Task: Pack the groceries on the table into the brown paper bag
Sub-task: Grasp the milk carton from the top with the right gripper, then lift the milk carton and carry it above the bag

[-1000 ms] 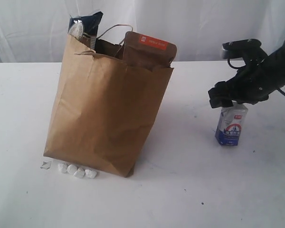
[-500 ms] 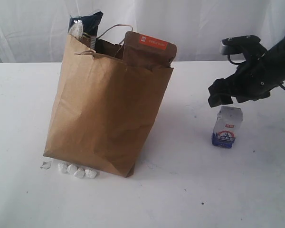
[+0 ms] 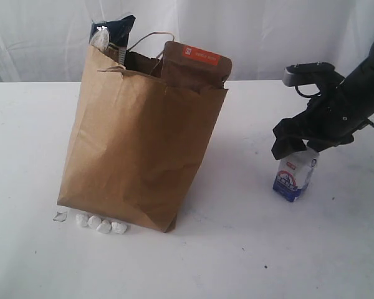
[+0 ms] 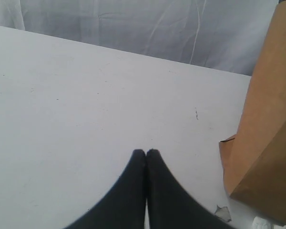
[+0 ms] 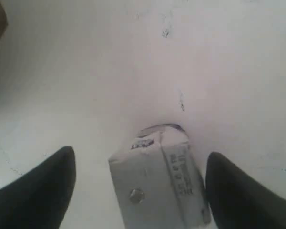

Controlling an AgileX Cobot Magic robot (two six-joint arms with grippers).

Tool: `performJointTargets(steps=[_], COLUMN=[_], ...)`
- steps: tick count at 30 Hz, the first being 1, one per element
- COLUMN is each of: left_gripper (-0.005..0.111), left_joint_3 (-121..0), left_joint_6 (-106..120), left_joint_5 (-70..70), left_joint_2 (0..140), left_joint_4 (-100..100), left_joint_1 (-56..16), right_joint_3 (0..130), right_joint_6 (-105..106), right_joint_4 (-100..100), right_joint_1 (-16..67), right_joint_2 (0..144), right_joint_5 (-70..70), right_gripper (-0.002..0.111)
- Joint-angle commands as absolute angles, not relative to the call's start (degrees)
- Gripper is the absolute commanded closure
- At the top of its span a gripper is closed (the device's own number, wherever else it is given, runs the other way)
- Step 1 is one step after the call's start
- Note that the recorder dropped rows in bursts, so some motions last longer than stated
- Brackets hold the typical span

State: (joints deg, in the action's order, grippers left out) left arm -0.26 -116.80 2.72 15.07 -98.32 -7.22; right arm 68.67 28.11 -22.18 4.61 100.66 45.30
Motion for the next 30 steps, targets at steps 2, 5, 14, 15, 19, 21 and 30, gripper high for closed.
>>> performJointTargets(steps=[2,5,14,15,19,21,30], left_gripper=[0.107,0.107,0.107,0.107,0.107,0.107,0.107], left_joint_3=[0.0,0.0,0.0,0.0,0.0,0.0,0.0], left_joint_6=[-117.13,-117.13,-117.13,-117.13,-117.13,-117.13,-117.13], left_joint_5=[-2.06,-3.57,-2.18,-2.05,-0.98,-0.98,0.3], left_joint_2=[14.76,14.76,14.76,14.76,14.76,14.76,14.76], left_joint_4=[-97.57,-97.58,-97.58,-97.58,-97.58,-97.58,-97.82], left_joint_1=[-7.39,-7.39,-7.39,-7.39,-7.39,-7.39,-7.39], right_joint_3=[68.54,68.54,68.54,68.54,68.75,69.33,72.78], right_joint_6=[28.71,28.81,25.02,25.02,25.02,24.52,15.57], right_joint_4=[-22.64,-22.63,-20.29,-20.01,-19.59,-19.7,-19.72], right_joint_1=[4.68,4.68,4.68,4.68,4.68,4.68,4.68], right_joint_2=[102.71,103.76,105.07,105.07,105.07,104.95,98.84], right_joint_5=[46.69,47.31,53.92,54.74,61.83,66.94,69.96], right_gripper=[0.038,0.038,0.076,0.083,0.105,0.108,0.108])
